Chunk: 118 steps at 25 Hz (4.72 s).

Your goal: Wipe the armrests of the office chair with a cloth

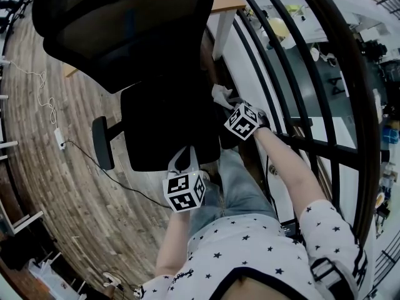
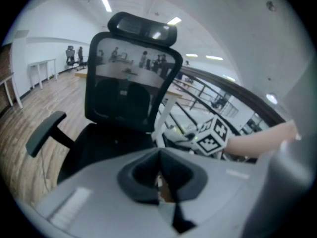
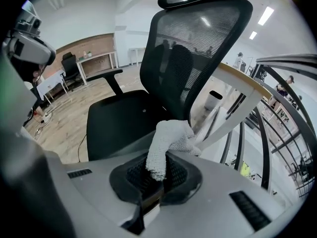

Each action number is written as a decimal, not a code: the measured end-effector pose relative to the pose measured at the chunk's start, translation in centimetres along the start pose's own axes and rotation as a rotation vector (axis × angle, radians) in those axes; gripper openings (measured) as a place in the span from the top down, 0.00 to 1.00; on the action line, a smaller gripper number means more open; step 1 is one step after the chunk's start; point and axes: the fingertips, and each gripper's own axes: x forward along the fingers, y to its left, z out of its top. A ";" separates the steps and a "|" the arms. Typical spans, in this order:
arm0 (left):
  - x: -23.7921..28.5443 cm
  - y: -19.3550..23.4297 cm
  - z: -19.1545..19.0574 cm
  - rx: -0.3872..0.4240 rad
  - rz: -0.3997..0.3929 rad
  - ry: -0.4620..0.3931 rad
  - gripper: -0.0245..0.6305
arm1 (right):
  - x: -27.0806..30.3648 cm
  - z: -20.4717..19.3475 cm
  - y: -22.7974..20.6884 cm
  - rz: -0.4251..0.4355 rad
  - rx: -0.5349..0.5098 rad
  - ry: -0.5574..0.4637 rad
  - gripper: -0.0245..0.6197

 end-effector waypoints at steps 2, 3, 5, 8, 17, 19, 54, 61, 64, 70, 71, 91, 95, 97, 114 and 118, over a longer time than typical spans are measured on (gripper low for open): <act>-0.2 -0.1 -0.1 0.003 -0.002 0.000 0.96 | -0.2 -0.2 0.4 0.003 -0.001 0.008 0.92; -0.3 -0.1 -0.1 0.004 -0.003 -0.001 0.96 | -0.2 -0.3 0.6 0.006 -0.001 0.012 0.92; -0.5 -0.2 -0.1 0.007 -0.006 -0.002 0.96 | -0.3 -0.5 0.9 0.011 -0.004 0.018 0.92; -0.8 -0.2 -0.2 0.011 -0.009 -0.003 0.96 | -0.5 -0.7 1.6 0.017 -0.009 0.027 0.92; -2.3 -0.9 -1.2 0.019 -0.023 -0.004 0.96 | -1.6 -2.2 3.8 0.026 0.003 0.048 0.92; -2.6 -1.0 -1.3 0.022 -0.024 -0.006 0.96 | -1.9 -2.5 4.2 0.024 0.006 0.051 0.92; -7.3 -0.5 -3.1 0.043 -0.049 -0.035 0.96 | -5.1 -7.7 14.1 0.062 0.027 0.116 0.92; -8.1 0.3 -3.3 0.032 -0.036 -0.050 0.96 | -5.1 -7.8 13.7 0.026 0.042 0.115 0.92; -8.7 0.9 -3.4 0.028 -0.030 -0.061 0.96 | -5.8 -7.0 13.7 0.002 0.063 0.086 0.92; -11.2 3.7 -3.2 0.000 -0.003 -0.100 0.96 | -8.3 -3.4 15.3 -0.038 0.093 -0.004 0.92; -11.6 4.3 -3.2 -0.005 0.004 -0.107 0.96 | -8.6 -2.8 15.7 -0.041 0.096 -0.020 0.92; -21.8 15.6 -6.4 -0.175 0.201 -0.222 0.96 | -11.9 8.9 25.5 0.051 -0.004 -0.217 0.92; -23.1 17.6 -7.7 -0.243 0.257 -0.249 0.96 | -12.5 11.3 27.0 0.099 -0.034 -0.270 0.92; -23.8 18.4 -7.9 -0.269 0.278 -0.262 0.96 | -12.5 12.4 27.8 0.127 -0.047 -0.282 0.92; -26.1 28.5 -6.6 -0.319 0.393 -0.281 0.96 | -6.7 24.7 32.2 0.234 -0.141 -0.358 0.92; -25.2 31.1 -5.0 -0.313 0.383 -0.260 0.96 | -4.8 27.5 32.0 0.240 -0.135 -0.351 0.92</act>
